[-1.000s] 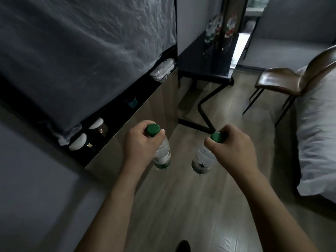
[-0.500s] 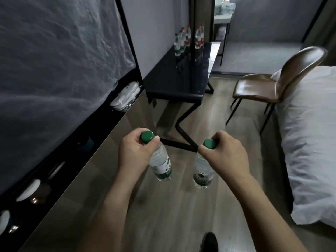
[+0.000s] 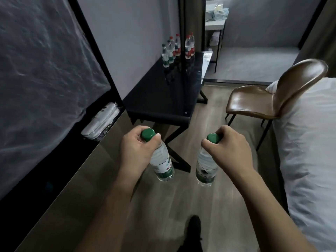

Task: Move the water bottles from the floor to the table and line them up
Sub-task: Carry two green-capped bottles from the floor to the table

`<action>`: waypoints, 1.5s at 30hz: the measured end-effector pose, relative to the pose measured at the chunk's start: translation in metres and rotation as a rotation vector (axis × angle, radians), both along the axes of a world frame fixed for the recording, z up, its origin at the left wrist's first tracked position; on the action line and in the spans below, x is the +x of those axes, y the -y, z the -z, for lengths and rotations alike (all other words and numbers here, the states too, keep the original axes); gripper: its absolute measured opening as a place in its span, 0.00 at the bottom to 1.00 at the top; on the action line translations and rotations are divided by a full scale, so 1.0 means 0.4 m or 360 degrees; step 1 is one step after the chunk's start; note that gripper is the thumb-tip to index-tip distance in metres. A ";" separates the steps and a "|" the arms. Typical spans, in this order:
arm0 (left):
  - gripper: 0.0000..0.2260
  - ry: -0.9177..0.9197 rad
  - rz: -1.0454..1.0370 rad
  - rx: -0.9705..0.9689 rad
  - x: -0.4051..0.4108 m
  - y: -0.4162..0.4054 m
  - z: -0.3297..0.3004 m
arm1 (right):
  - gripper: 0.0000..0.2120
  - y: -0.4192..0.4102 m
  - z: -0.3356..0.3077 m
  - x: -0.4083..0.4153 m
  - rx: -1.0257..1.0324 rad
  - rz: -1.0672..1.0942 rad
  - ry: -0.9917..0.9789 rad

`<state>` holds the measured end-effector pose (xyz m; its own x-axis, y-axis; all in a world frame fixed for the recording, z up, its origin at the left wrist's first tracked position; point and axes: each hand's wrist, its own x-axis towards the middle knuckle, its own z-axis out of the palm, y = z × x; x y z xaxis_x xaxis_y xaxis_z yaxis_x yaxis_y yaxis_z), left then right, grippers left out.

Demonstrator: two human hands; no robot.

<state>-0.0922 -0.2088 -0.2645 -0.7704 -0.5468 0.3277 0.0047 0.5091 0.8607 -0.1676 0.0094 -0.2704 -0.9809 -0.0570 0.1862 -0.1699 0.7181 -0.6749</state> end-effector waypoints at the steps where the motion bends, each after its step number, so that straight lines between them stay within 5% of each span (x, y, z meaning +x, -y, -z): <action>1: 0.06 0.0008 0.0013 0.0015 -0.038 0.001 0.007 | 0.13 0.003 0.008 -0.040 0.0007 0.0001 0.0004; 45: 0.04 0.0012 0.0071 0.0158 -1.716 -0.036 0.020 | 0.12 -0.001 0.021 -1.727 0.0022 -0.0091 0.0090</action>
